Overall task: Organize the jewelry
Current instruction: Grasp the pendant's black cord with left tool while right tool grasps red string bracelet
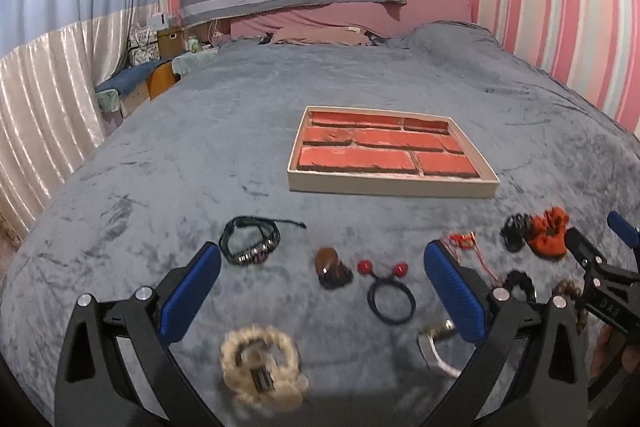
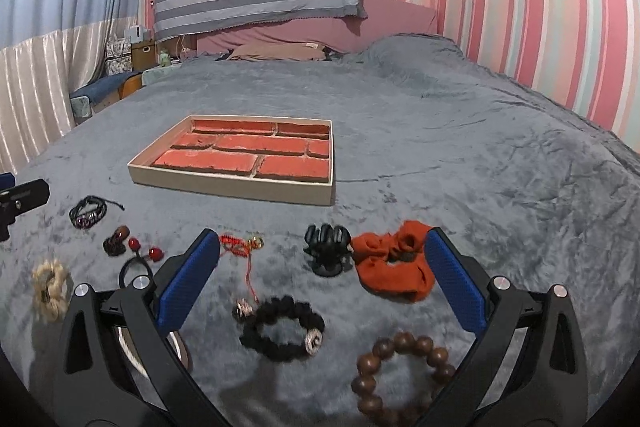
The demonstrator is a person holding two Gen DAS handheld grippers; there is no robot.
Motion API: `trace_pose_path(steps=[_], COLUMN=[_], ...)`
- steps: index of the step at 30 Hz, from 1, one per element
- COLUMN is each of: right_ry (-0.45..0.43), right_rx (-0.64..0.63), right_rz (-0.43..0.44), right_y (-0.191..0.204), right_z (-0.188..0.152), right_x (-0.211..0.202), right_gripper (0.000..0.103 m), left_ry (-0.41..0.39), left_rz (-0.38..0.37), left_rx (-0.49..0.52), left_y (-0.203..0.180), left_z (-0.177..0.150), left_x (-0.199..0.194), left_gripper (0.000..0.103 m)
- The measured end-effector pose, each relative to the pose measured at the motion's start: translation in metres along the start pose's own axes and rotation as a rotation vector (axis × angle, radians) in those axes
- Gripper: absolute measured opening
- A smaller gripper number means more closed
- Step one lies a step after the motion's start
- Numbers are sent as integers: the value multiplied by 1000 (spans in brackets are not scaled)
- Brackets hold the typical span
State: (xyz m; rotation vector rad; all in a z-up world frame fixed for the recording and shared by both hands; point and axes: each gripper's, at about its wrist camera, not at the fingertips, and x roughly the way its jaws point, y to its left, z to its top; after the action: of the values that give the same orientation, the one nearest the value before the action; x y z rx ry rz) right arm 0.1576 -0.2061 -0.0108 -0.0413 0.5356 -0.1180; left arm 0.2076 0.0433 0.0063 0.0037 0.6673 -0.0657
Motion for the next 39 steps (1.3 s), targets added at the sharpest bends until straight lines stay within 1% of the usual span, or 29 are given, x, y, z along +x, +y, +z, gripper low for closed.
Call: trace_pose_path(steps=[3, 5, 8, 14, 19, 23, 28, 29, 32, 33, 34, 35, 39], right_ry=[24, 50, 85, 124, 157, 195, 238, 242, 263, 279, 285, 289, 303], right_rx=[-4, 10, 26, -13, -28, -27, -34, -36, -49, -49, -47, -41, -30], right_rz=[7, 30, 51, 57, 65, 62, 66, 67, 74, 82, 87, 95, 105], right_y=[3, 3, 8, 31, 46, 50, 55, 56, 61, 62, 62, 62, 62], right_z=[7, 7, 4, -3, -6, -9, -12, -13, -14, -15, -15, -16, -16], right_x=[13, 24, 37, 59, 81, 99, 118, 120, 127, 131, 132, 133, 137], right_gripper=[99, 99, 99, 99, 99, 99, 93, 93, 87, 83, 79, 79, 78], left_ry=[-9, -6, 32, 98, 146, 181, 204, 206, 219, 227, 237, 244, 252], left_rz=[5, 18, -7, -9, -9, -53, -68, -64, -50, -49, -52, -58, -66], left_rx=[-4, -7, -13, 4, 27, 14, 17, 29, 66, 69, 66, 61, 44], left_y=[4, 7, 11, 8, 3, 6, 6, 4, -2, -3, -1, 0, 6], left_z=[5, 3, -4, -21, -28, -32, -35, -36, -38, -39, -39, -40, -39], left_x=[7, 13, 27, 54, 74, 90, 103, 105, 112, 116, 119, 121, 126], left_gripper=[99, 99, 99, 99, 99, 99, 98, 96, 85, 80, 78, 75, 74])
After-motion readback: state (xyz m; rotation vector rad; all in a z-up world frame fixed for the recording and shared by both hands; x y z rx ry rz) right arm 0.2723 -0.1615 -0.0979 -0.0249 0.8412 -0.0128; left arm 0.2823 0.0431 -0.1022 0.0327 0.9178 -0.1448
